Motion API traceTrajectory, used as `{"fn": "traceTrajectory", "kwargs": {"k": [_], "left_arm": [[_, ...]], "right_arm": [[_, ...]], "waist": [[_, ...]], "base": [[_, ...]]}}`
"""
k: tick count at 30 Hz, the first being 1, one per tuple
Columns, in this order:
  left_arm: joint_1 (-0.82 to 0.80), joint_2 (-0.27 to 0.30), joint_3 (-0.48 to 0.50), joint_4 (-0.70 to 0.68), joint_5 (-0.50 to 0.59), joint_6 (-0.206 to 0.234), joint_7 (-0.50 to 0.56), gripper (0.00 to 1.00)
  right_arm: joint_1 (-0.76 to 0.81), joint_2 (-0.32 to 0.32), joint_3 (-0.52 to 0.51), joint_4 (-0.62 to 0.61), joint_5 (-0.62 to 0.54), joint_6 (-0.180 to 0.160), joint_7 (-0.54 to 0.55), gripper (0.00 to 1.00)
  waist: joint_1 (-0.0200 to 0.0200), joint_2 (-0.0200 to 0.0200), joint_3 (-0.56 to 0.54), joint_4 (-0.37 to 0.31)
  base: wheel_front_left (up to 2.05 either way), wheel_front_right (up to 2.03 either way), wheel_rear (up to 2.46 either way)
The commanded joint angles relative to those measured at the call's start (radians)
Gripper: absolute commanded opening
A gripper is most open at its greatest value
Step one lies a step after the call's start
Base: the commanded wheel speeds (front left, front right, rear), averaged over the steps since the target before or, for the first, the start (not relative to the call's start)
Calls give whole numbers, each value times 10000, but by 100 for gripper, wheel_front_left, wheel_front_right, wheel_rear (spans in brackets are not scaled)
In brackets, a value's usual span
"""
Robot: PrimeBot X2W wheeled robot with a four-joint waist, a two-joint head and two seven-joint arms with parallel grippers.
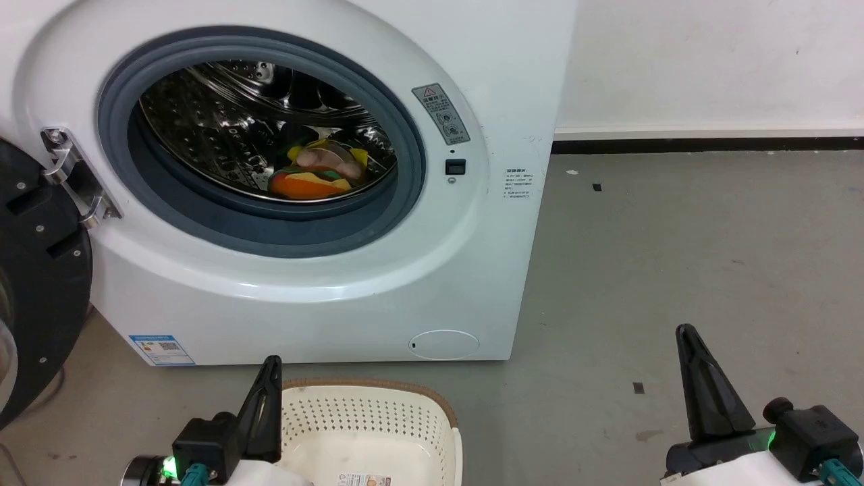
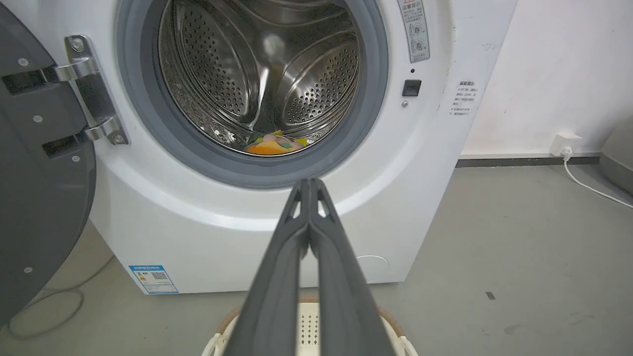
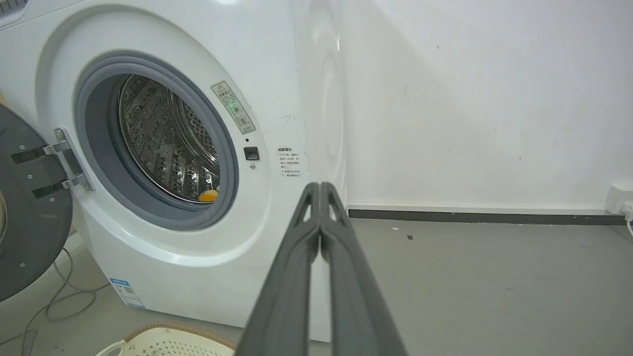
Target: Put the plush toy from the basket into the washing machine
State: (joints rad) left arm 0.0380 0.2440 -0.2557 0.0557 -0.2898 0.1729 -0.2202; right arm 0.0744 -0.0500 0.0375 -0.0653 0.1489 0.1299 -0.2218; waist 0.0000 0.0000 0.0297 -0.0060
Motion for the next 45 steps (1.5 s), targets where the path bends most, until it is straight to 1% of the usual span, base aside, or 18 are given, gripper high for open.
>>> {"fn": "traceTrajectory", "kwargs": {"k": [1,45], "left_arm": [[-60,-72,106,-70,159,-86,62,0],[-194,-856,1136,-275,1310,-776,962,0]], "right_arm": [[-100,0,-21,56,-98,1,68,0],[-371,-1,-170,307,-683,4,972,0]], "waist": [[0,0,-5,1],[0,0,-128,26]], "base": [[0,0,0],[0,0,0]]}}
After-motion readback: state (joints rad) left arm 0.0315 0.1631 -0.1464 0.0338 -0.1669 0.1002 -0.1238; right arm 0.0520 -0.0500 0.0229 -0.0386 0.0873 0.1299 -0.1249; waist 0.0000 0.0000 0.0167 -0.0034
